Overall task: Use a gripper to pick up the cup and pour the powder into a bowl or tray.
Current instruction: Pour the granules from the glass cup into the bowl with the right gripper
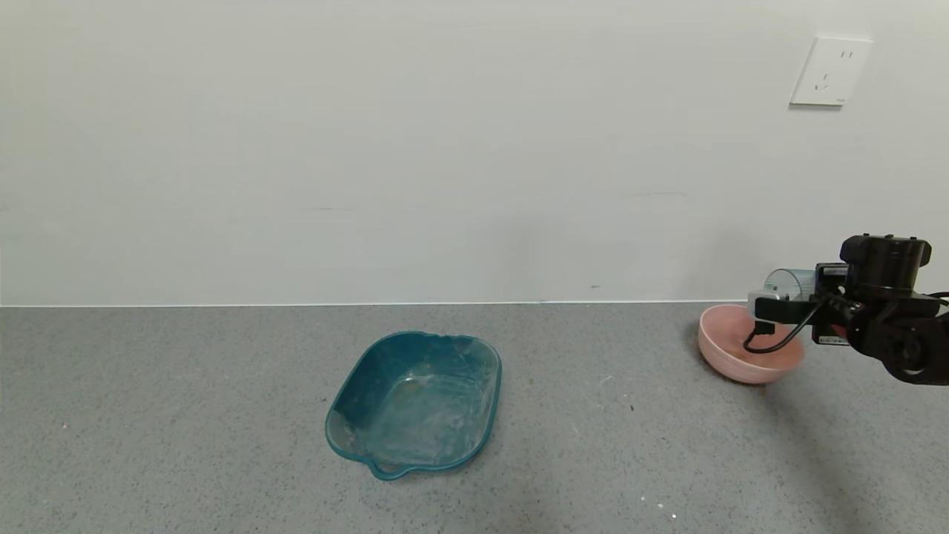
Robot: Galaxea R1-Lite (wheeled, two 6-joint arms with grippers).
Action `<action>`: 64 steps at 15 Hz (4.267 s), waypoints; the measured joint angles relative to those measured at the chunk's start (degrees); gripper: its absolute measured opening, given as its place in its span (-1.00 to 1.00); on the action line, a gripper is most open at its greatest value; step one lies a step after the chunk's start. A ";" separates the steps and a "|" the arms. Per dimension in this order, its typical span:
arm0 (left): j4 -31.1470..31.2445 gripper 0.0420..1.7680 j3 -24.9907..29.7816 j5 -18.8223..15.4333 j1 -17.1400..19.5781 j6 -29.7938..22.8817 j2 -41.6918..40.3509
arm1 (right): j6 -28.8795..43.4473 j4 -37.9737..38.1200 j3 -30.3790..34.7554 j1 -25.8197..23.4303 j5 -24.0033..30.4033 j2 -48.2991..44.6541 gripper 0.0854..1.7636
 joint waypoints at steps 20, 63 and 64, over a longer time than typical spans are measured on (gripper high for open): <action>-0.02 0.94 0.00 0.00 0.00 0.00 0.00 | -9.92 -2.84 0.21 3.08 -4.01 0.12 0.51; -0.02 0.94 0.00 0.00 0.00 0.00 0.00 | -11.39 -8.18 5.80 1.68 -6.66 -2.32 0.50; -0.02 0.94 0.00 0.00 0.00 0.00 0.00 | -9.85 -8.27 6.60 1.30 -6.41 -2.72 0.50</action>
